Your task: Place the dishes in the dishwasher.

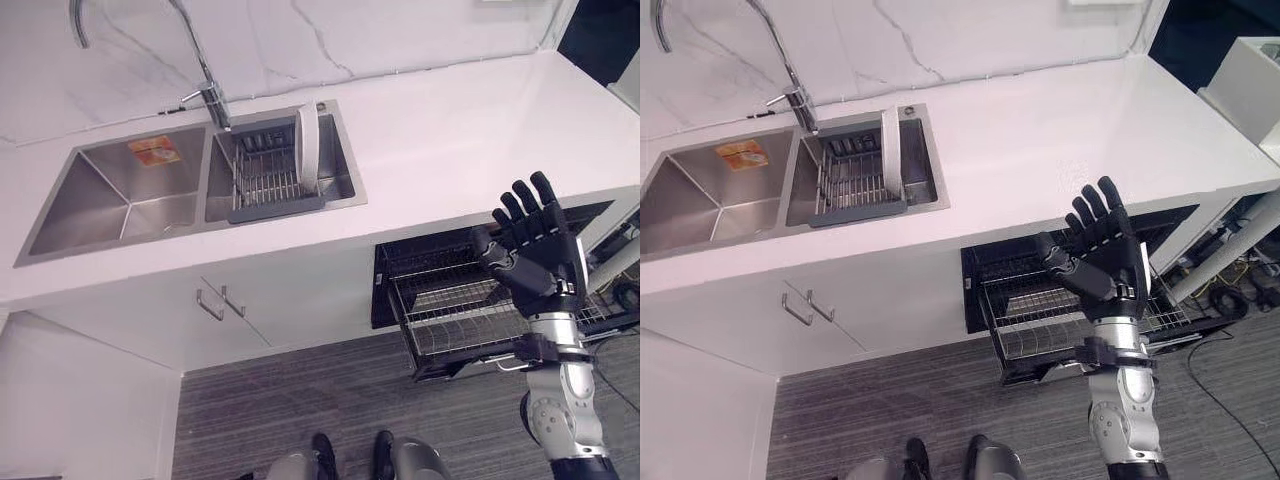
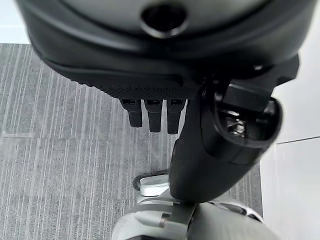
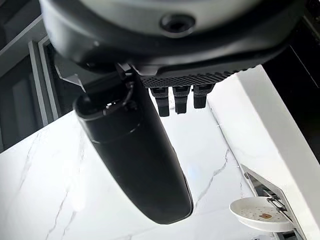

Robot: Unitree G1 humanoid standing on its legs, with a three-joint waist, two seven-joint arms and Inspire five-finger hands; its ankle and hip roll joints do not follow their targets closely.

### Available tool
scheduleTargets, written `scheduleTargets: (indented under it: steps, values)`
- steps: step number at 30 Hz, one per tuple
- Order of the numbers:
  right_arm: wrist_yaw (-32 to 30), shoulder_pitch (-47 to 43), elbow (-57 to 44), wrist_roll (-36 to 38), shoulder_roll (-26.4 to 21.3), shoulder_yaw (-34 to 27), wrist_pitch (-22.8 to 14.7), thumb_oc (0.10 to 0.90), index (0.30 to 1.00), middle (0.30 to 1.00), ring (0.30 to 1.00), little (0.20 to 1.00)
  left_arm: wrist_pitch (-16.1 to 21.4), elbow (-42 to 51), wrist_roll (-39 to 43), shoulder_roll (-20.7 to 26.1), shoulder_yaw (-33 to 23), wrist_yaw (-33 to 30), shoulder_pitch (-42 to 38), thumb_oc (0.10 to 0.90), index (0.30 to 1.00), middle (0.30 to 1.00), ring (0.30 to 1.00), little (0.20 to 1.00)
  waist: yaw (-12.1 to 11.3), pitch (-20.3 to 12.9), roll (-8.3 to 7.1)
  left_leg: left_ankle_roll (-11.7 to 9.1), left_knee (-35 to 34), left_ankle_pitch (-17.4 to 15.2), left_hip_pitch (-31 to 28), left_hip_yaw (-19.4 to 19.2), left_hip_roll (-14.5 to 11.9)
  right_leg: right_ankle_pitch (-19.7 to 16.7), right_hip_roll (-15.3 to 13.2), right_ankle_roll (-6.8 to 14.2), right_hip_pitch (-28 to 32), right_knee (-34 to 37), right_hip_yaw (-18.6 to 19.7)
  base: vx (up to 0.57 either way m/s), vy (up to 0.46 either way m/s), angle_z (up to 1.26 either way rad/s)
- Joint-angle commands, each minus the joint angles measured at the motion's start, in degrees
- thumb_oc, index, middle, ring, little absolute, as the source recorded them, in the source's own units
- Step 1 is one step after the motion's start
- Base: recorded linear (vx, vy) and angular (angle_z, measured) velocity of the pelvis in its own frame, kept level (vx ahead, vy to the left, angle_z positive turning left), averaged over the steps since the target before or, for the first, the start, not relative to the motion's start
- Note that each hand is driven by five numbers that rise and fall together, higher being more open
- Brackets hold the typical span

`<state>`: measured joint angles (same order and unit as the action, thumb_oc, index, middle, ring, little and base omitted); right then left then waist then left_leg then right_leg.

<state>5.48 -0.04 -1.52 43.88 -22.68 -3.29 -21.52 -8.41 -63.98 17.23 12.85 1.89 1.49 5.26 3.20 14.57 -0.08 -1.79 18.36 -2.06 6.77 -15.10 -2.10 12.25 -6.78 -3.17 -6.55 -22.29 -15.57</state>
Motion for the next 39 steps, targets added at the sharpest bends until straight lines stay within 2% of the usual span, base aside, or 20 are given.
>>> scheduleTargets:
  steps: [1, 2, 5, 8, 10, 11, 16, 18, 19, 20, 22, 24, 27, 30, 39]
  values:
    - [1.68, -5.5, -7.31, -3.57, -1.02, -2.88, -3.69, 0.8, 0.9, 0.9, 0.9, 0.9, -1.39, 0.42, -2.48, -1.89, 1.37, -0.49, 0.43, 0.8, 0.9, 0.9, 0.9, 0.9, -0.16, -1.11, 0.11, -0.71, -1.17, -2.41, -1.17, 2.25, -1.51, -1.3, 1.68, 4.95, 4.25, 5.1, 2.99, 0.21, 0.245, 0.22]
    - [0.71, -5.79, -7.77, -4.44, -1.42, -1.76, -3.18, 0.8, 0.9, 0.9, 0.9, 0.9, -1.01, -0.34, -2.38, -2.24, 1.5, -1.17, 0.71, 0.8, 0.9, 0.9, 0.9, 0.9, -0.73, -1.21, 1.27, -2.24, -1.17, -1.17, 2.91, 4.21, -4.03, -0.18, 2.51, 5.15, 5.08, 5.1, 3.43, 0.18, 0.221, 0.19]
    - [0.18, -5.97, -7.6, -4.74, -2.01, -0.79, -2.91, 0.8, 0.9, 0.9, 0.9, 0.9, -0.04, -1.41, -2.91, -2.33, 0.99, -2.08, 1.15, 0.8, 0.9, 0.9, 0.9, 0.9, -1.99, -1.23, 2.28, -3.46, -1.17, 0.85, 7.87, 7.28, -6.38, 1.39, 3.23, 5.51, 6.83, 5.1, 4.97, 0.25, 0.193, -0.1]
    - [-0.44, -5.71, -7.67, -4.71, -2.52, -0.79, -3.06, 0.8, 0.9, 0.9, 0.9, 0.9, -1.76, -2.29, -1.8, -2.04, 0.28, -2.8, 1.06, 0.8, 0.9, 0.9, 0.9, 0.9, -2.6, -1.22, 2.95, -3.51, -1.17, 2.68, 11.25, 4.46, -8.54, 3.19, 3.01, 5.79, 9.52, 5.1, 4.76, 0.26, 0.148, -0.23]
    - [-0.87, -5.77, -7.48, -4.45, -2.76, -0.75, -3.2, 0.8, 0.9, 0.9, 0.9, 0.9, -2.54, -3.13, -0.42, -1.83, 0.09, -2.24, 1.06, 0.8, 0.9, 0.9, 0.9, 0.9, -2.82, -1.48, 2.96, -3.01, -1.17, 2.33, 11.29, 3.32, -8.71, 3.94, 2.76, 5.97, 10.41, 5.1, 4.58, 0.25, 0.155, 0.01]
    - [-1.2, -5.93, -6.99, -3.85, -2.71, -0.73, -3.12, 0.8, 0.9, 0.9, 0.9, 0.9, -3.0, -3.8, 1.02, -1.97, -0.64, -2.12, 1.34, 0.8, 0.9, 0.9, 0.9, 0.9, -3.07, -1.66, 2.51, -2.47, -1.17, 1.66, 10.52, 2.5, -8.01, 4.51, 1.58, 6.53, 11.52, 5.1, 4.3, 0.35, 0.245, -0.06]
    - [-0.47, -6.67, -6.35, -3.81, -1.92, -0.45, -3.6, 0.8, 0.9, 0.9, 0.9, 0.9, -3.47, -3.73, -1.32, -1.31, -0.78, -1.63, 0.81, 0.8, 0.9, 0.9, 0.9, 0.9, -3.57, -2.87, 2.92, -0.52, -1.17, -1.25, 8.35, 1.52, -5.65, 3.51, -1.02, 8.43, 12.09, 5.1, 2.02, 0.22, 0.205, -0.09]
    - [-0.09, -7.32, -5.95, -3.04, -1.64, 0.27, -3.9, 0.8, 0.9, 0.9, 0.9, 0.9, -3.38, -3.7, -0.37, -0.7, -0.35, -2.25, 0.08, 0.8, 0.9, 0.9, 0.9, 0.9, -3.86, -3.15, 3.27, 0.69, -1.17, -2.54, 7.38, 2.88, -3.88, 1.03, -1.63, 9.02, 12.31, 5.1, 0.85, 0.15, 0.162, -0.01]
    - [0.13, -7.41, -5.94, -2.86, -1.49, 0.44, -3.93, 0.8, 0.9, 0.9, 0.9, 0.9, -3.23, -3.69, -0.36, -0.53, -0.33, -2.41, -0.19, 0.8, 0.9, 0.9, 0.9, 0.9, -3.73, -3.14, 3.44, 1.07, -1.17, -3.02, 6.96, 2.96, -3.72, -0.24, -1.61, 9.25, 11.97, 5.1, 0.34, 0.07, 0.112, -0.13]
    - [1.62, -8.17, -5.66, -2.55, -1.18, 1.45, -4.04, 0.8, 0.9, 0.9, 0.9, 0.9, -3.05, -2.91, 0.89, 0.06, 0.09, -3.28, -0.95, 0.8, 0.9, 0.9, 0.9, 0.9, -3.49, -2.7, 4.22, 1.74, -1.17, -4.29, 5.77, 3.34, -3.98, -3.03, -1.55, 9.64, 9.33, 5.1, -1.17, -0.01, 0.045, -0.23]
    - [2.09, -8.92, -5.36, -2.66, -1.04, 2.39, -4.6, 0.8, 0.9, 0.9, 0.9, 0.9, -3.56, -2.09, 2.16, 0.7, 0.27, -3.33, -1.74, 0.8, 0.9, 0.9, 0.9, 0.9, -3.56, -1.88, 4.49, 1.59, -1.17, -4.92, 5.16, 3.55, -4.06, -4.17, -2.1, 9.86, 5.4, 5.1, -2.33, -0.06, -0.021, -0.32]
    - [2.0, -9.42, -5.22, -2.83, -1.1, 2.7, -4.8, 0.8, 0.9, 0.9, 0.9, 0.9, -3.87, -1.58, 2.73, 1.0, 0.29, -3.34, -2.12, 0.8, 0.9, 0.9, 0.9, 0.9, -3.48, -1.27, 4.74, 1.5, -1.17, -5.22, 4.94, 4.04, -4.29, -4.67, -2.14, 9.77, 3.9, 5.1, -2.11, -0.06, -0.055, -0.33]
    - [0.54, -10.24, -5.14, -2.68, -1.79, 2.84, -5.77, 0.8, 0.9, 0.9, 0.9, 0.9, -3.87, -0.56, 2.53, 1.02, 0.96, -3.48, -2.58, 0.8, 0.9, 0.9, 0.9, 0.9, -4.1, -0.46, 3.63, 0.85, -1.17, -4.61, 6.47, 4.03, -3.93, -3.76, -2.86, 9.76, 1.21, 5.1, -1.75, -0.1, -0.135, -0.05]
    - [-0.72, -10.24, -6.2, -3.65, -2.31, 2.53, -5.28, 0.8, 0.9, 0.9, 0.9, 0.9, -3.09, -1.19, 1.22, 1.28, 0.88, -1.58, -2.06, 0.8, 0.9, 0.9, 0.9, 0.9, -4.27, -0.32, 3.26, 0.22, -1.17, -3.8, 8.13, 3.45, -4.06, -2.93, -3.33, 9.65, 0.45, 5.1, -1.18, -0.02, -0.068, -0.08]
    - [-3.77, -11.78, -6.79, -5.66, -4.13, 2.59, -4.44, 0.8, 0.9, 0.9, 0.9, 0.9, -1.48, -5.13, 0.98, 2.92, -0.25, 1.73, -2.2, 0.8, 0.9, 0.9, 0.9, 0.9, -3.72, -1.2, 3.77, -1.23, -1.17, -1.28, 11.3, 0.6, -6.18, 0.16, -2.68, 8.77, 2.51, 5.1, 0.42, 0.04, 0.006, -0.07]
